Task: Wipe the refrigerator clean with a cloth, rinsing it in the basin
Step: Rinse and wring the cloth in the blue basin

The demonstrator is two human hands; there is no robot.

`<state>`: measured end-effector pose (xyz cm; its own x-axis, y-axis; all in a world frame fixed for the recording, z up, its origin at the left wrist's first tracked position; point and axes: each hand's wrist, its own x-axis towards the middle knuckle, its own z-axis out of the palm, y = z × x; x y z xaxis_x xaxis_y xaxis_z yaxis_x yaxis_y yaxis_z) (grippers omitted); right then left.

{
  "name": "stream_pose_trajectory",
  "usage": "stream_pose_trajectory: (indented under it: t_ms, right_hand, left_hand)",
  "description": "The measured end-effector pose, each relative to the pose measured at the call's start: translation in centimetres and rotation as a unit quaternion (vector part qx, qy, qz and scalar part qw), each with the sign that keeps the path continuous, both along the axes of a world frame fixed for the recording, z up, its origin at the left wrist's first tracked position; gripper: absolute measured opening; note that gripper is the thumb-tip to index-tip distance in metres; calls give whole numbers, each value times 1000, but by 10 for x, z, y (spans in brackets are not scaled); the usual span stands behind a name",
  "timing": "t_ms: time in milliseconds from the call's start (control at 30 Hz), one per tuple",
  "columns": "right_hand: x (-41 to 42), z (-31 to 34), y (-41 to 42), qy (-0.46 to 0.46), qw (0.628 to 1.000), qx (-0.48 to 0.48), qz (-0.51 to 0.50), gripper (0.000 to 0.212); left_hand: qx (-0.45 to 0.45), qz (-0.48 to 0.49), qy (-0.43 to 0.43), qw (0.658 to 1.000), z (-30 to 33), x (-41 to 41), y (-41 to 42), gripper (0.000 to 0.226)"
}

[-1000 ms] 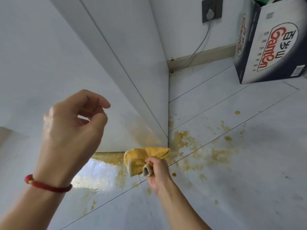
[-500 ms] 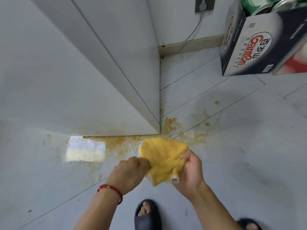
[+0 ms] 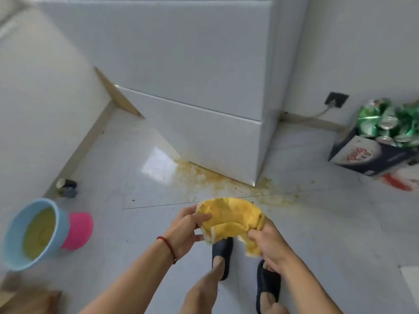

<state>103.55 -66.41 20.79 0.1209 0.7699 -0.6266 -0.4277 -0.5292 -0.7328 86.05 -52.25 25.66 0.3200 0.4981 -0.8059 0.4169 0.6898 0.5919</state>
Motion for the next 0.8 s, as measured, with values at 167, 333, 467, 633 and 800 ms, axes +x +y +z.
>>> stream_pose_trajectory:
  t_ms: [167, 333, 467, 633, 800]
  right_hand:
    - [-62, 93, 70, -241, 937, 80, 241, 43]
    - [-161, 173, 156, -218, 884, 100, 402, 65]
    - [-232, 201, 205, 57, 915, 66, 394, 74]
    - [-429, 181, 266, 214, 945, -66, 237, 55]
    - [-591, 183, 314, -26, 927, -25, 375, 25]
  left_hand:
    - [-11, 235, -89, 968, 97, -111, -3, 31]
    - [57, 364, -231, 901, 151, -235, 13, 24]
    - [114, 378, -321, 861, 173, -327, 36, 48]
    - [161, 365, -271, 876, 157, -499, 75, 56]
    - [177, 453, -88, 870, 114, -629, 84, 40]
